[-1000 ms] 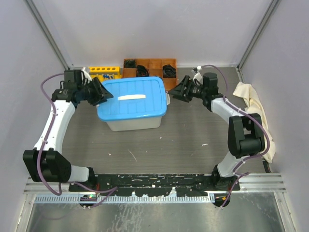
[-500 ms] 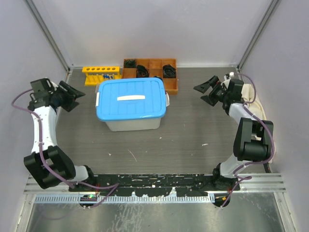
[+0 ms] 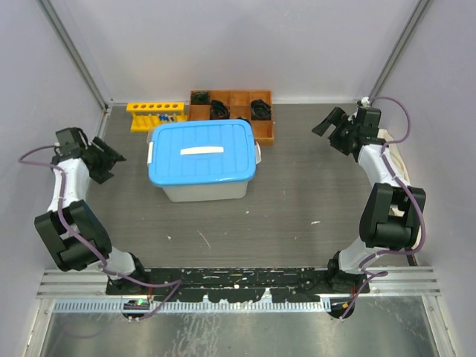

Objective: Organize the chemistry lab equipment
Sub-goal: Reset both arms

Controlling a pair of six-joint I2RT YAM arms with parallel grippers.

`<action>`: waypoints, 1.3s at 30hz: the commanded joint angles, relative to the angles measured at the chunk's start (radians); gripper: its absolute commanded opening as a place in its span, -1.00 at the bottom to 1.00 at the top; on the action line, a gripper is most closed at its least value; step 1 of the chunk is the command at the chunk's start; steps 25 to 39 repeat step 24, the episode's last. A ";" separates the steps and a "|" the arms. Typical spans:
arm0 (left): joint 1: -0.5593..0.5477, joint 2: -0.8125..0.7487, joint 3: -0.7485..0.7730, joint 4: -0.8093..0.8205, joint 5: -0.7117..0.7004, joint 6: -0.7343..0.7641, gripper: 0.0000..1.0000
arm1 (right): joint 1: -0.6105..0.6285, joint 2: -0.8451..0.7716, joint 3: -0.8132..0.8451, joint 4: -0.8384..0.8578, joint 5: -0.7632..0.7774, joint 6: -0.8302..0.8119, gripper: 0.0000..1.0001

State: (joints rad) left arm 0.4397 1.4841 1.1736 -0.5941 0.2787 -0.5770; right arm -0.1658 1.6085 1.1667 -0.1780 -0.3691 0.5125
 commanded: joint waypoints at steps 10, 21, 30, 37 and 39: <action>-0.266 -0.128 -0.209 0.328 -0.305 0.204 0.60 | -0.001 -0.021 0.083 -0.114 0.335 -0.162 1.00; -0.266 -0.088 -0.204 0.302 -0.276 0.182 0.64 | 0.000 -0.064 0.029 -0.095 0.416 -0.193 1.00; -0.266 -0.091 -0.199 0.300 -0.269 0.180 0.64 | 0.000 -0.038 0.042 -0.109 0.399 -0.193 1.00; -0.266 -0.091 -0.199 0.300 -0.269 0.180 0.64 | 0.000 -0.038 0.042 -0.109 0.399 -0.193 1.00; -0.266 -0.091 -0.199 0.300 -0.269 0.180 0.64 | 0.000 -0.038 0.042 -0.109 0.399 -0.193 1.00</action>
